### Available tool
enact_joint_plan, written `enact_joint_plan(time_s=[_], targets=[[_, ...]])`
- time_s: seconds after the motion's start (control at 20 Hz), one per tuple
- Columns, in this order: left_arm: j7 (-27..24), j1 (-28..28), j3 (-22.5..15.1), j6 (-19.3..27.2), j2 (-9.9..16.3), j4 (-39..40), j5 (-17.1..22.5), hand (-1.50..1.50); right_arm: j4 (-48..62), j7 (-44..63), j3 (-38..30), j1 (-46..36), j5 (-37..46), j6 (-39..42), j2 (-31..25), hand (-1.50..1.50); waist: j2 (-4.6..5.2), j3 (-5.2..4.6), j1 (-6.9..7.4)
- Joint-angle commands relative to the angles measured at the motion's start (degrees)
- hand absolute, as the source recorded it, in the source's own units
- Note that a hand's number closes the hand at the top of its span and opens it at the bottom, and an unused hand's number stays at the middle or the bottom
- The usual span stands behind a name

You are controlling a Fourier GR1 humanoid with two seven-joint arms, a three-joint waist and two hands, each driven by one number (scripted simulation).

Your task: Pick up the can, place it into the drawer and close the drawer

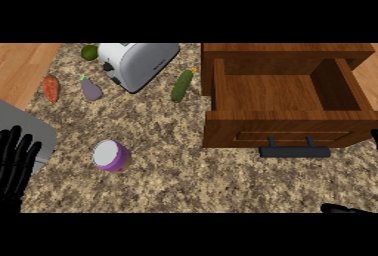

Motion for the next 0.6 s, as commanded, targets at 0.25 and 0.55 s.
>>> enact_joint_plan(time_s=[0.25, 0.55], targets=[[5.4, 0.0, 4.5, -0.2, -0.8, -4.4, 4.2, -1.5, 3.3, -9.3, -5.4, 7.6, -4.1, 7.7, 1.5, -1.5, 0.04, -0.01, -0.23], [6.0, 4.9, 7.7, -0.5, -3.9, -6.3, 13.0, -1.5, -2.9, -3.8, -10.6, 10.2, -10.4, 11.1, -1.7, -1.5, -0.05, -0.04, -0.18]])
